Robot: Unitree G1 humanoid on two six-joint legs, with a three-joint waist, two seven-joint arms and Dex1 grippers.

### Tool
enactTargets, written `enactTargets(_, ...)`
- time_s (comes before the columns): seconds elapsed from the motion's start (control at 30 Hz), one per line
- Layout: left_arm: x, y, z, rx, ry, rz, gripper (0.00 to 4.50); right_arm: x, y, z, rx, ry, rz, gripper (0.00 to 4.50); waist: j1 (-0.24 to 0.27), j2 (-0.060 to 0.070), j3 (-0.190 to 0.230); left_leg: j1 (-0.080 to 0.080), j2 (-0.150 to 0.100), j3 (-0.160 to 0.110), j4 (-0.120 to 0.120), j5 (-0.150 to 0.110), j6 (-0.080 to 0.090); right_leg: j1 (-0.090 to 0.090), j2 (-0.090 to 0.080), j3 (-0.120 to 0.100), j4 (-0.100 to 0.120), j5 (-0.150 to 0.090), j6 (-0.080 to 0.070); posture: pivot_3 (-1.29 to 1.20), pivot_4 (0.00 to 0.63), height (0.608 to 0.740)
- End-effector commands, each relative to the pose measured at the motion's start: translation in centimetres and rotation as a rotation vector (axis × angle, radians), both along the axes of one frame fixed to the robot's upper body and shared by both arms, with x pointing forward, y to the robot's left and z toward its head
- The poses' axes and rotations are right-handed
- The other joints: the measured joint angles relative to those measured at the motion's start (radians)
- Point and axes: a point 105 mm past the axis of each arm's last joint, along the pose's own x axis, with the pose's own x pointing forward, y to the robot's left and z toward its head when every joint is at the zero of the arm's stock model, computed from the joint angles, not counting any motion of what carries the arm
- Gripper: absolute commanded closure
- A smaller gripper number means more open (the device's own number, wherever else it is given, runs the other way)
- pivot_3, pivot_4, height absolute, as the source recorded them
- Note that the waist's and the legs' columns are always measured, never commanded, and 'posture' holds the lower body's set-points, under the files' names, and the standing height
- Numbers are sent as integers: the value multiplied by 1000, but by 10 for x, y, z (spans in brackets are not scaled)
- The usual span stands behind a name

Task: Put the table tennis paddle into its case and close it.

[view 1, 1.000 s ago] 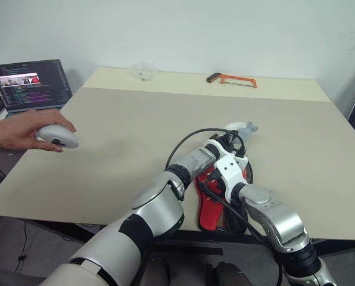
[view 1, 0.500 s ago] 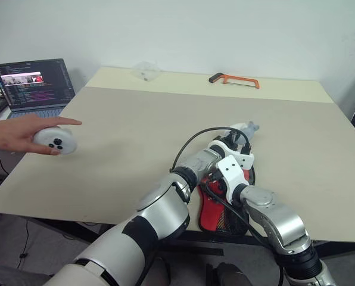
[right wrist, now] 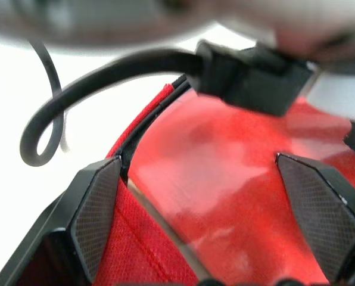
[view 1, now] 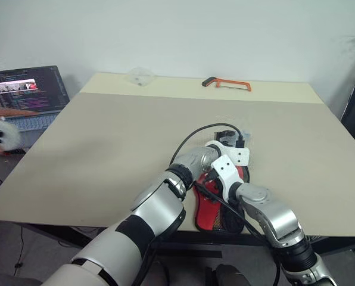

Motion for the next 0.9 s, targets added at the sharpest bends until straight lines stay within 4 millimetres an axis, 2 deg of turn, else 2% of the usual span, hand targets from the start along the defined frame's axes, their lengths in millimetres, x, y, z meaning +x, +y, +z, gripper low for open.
enactTargets(0.03,2,0,28,-32,21,-55,24,-16,-12,-36,-57,167,72,0,1,0,0,0,0,0,0,0,0,0,0,0,0,0,0,0,150,740)
enactTargets(0.1,3,3,37,-54,51,-73,24,-17,-18,-36,-79,168,103,0,2,0,0,0,0,0,0,0,0,0,0,0,0,0,0,0,150,740)
enactTargets(0.2,5,14,66,-121,111,-118,24,-18,-29,-24,-87,157,190,0,5,0,0,-2,0,0,0,0,0,0,0,0,-1,-1,0,0,150,740)
enactTargets(0.3,5,21,84,-182,146,-138,24,-20,-36,-16,-90,141,255,0,7,0,0,-2,0,0,-1,0,0,-1,0,0,-1,-1,0,0,150,740)
enactTargets(0.4,6,48,110,-281,221,-166,24,-24,-45,13,-75,68,368,0,7,0,1,-2,0,0,-2,-1,-1,-1,0,0,-2,-2,0,0,150,740)
enactTargets(0.5,2,65,119,-357,318,-207,24,-25,-56,37,-56,21,417,0,2,1,3,-3,0,0,-2,-1,-1,-1,0,0,-1,-2,-1,0,150,740)
enactTargets(0.6,-12,93,120,-443,514,-306,24,-22,-75,76,-28,-56,418,0,1,4,5,-3,0,0,-2,-1,-1,-1,0,0,-1,-1,-1,0,150,740)
enactTargets(0.7,-23,110,112,-471,628,-345,24,-17,-92,103,-6,-119,397,0,-4,7,7,-2,1,1,-2,-1,-1,-2,0,0,0,-1,-2,0,150,740)
enactTargets(0.8,-27,116,102,-517,700,-323,24,-7,-106,122,-5,-181,362,0,-2,6,7,-2,2,-1,-2,-1,-1,-1,1,-1,0,-1,-3,0,150,740)
enactTargets(0.9,-40,107,75,-550,795,-305,24,22,-124,144,-60,-283,275,0,-2,7,8,-2,2,0,0,-1,-1,-1,1,0,0,-1,-2,0,150,740)
